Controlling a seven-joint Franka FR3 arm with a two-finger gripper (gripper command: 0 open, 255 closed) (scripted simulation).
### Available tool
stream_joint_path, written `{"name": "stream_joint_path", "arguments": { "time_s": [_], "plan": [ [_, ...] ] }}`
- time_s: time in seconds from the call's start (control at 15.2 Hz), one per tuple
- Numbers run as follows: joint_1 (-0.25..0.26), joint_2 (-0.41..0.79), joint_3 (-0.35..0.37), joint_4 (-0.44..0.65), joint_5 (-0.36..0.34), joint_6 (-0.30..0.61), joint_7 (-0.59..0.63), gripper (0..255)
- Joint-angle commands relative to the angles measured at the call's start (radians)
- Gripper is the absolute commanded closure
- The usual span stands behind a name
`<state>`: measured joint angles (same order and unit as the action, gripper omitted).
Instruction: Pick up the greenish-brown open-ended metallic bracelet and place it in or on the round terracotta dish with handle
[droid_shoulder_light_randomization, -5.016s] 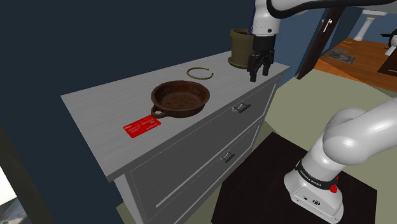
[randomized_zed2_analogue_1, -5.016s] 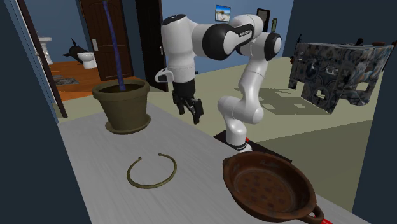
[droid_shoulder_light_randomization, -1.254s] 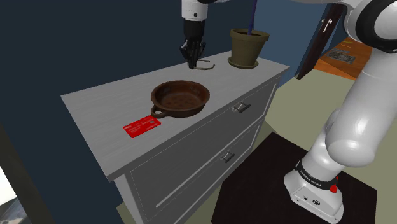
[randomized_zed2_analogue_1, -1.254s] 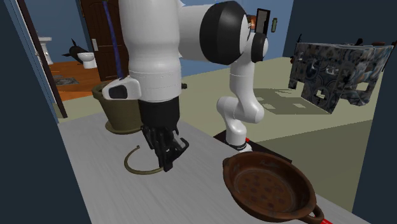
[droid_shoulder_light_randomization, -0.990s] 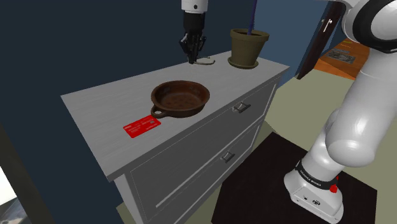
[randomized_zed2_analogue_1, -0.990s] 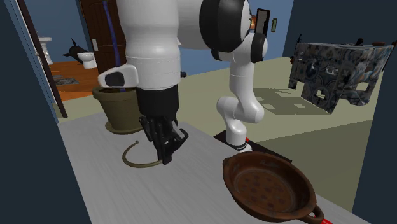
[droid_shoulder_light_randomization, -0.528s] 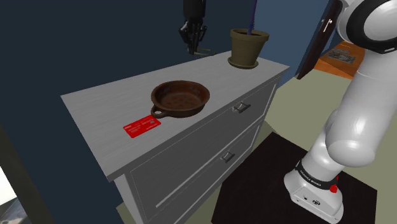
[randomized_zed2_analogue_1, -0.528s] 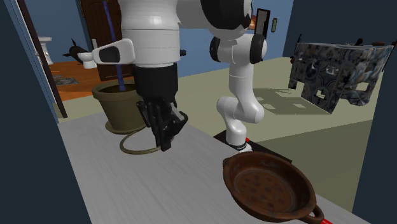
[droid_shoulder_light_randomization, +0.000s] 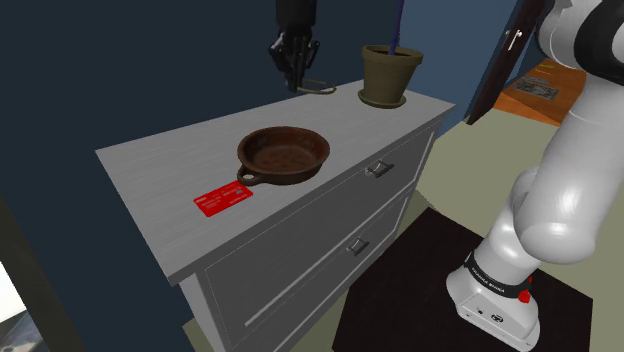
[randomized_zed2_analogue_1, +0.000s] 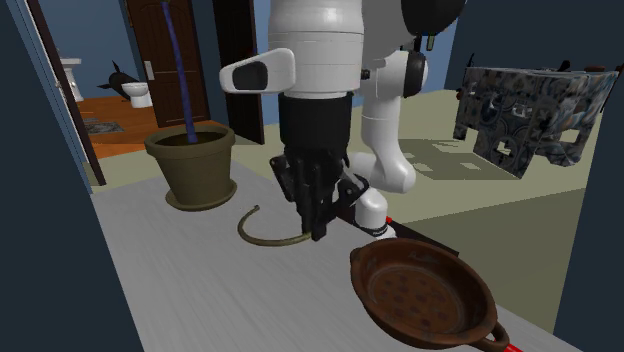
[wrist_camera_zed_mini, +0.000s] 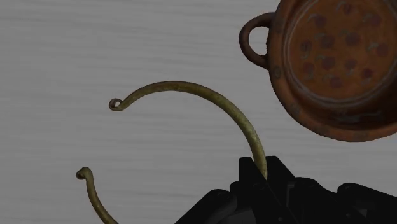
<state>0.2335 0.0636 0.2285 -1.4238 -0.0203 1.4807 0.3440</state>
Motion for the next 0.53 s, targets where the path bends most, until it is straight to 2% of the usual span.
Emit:
{"name": "stream_joint_path", "arguments": {
  "time_s": [0.0, 0.46],
  "plan": [
    [0.024, -0.004, 0.021, -0.003, 0.0, -0.002, 0.046, 255],
    [0.114, -0.002, 0.099, 0.0, -0.004, -0.005, 0.213, 255]
  ]
}}
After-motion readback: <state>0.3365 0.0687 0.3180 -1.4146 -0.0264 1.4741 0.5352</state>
